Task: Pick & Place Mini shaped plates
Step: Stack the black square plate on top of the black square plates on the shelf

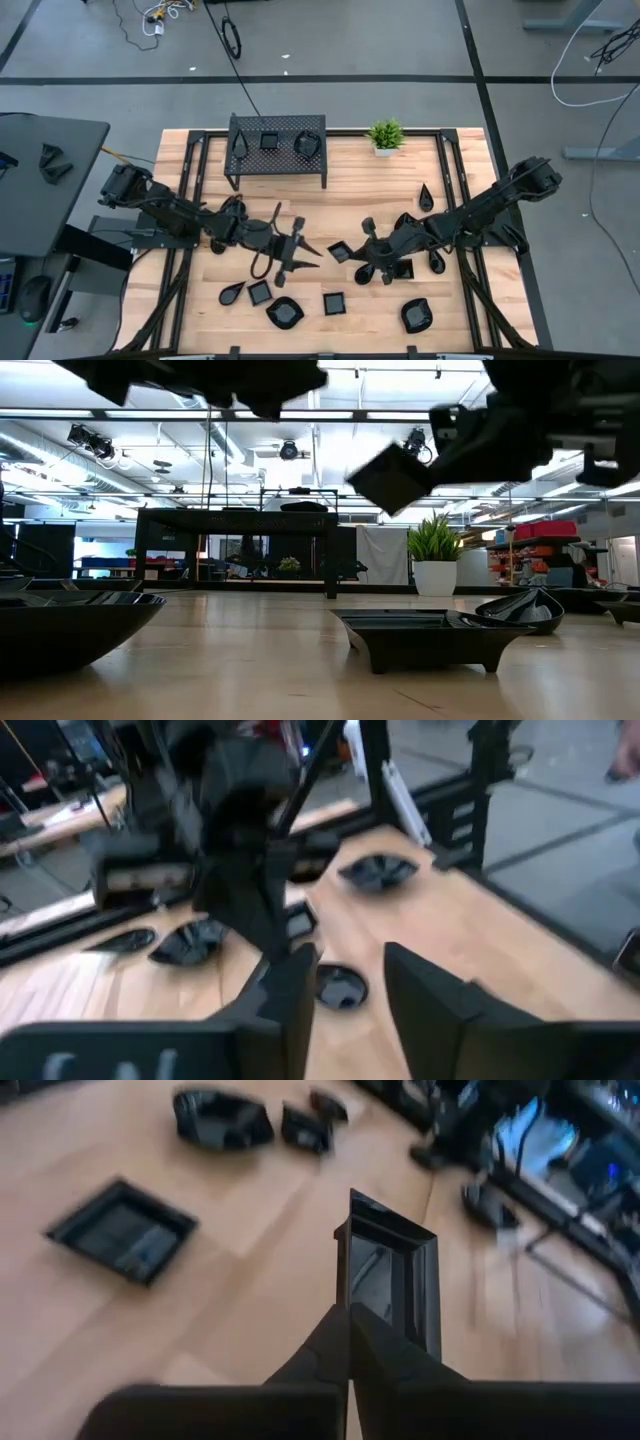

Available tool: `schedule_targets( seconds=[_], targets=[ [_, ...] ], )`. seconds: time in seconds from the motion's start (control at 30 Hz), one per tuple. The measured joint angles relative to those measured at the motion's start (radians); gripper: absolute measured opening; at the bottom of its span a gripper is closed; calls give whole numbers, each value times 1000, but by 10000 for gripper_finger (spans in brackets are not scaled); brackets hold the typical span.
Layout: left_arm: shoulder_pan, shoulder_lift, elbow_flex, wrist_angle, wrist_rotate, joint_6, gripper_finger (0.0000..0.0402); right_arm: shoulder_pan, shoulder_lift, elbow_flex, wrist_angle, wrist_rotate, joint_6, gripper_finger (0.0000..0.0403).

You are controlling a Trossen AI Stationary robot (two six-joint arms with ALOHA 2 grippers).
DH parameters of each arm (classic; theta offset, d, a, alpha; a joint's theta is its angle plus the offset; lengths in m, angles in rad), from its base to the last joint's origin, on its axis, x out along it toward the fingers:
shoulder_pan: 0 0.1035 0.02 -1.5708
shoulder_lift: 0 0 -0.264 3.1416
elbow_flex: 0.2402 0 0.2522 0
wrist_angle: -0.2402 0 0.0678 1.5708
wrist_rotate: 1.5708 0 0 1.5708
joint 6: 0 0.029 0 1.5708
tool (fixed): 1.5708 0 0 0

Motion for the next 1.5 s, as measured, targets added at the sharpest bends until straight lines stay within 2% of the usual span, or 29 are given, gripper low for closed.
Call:
schedule_targets(
  seconds=[0.13,0.27,0.63,0.77,1.2,1.33,1.5],
  targets=[
    [13,67,48,-4,31,39,172,0,0,0,79,-9,-26,4],
    [16,113,84,-11,40,61,181,0,0,0,97,-9,-44,4],
    [58,143,103,-34,24,24,130,0,0,0,100,-9,-44,5],
    [57,143,103,-33,54,32,112,0,0,0,100,-12,-45,5],
    [56,142,103,-34,62,38,8,0,0,0,101,-12,-45,6],
    [57,142,103,-43,67,38,8,0,0,0,101,-11,-52,6],
    [57,140,103,-43,135,26,4,0,0,0,144,-14,-69,19]
  ],
)
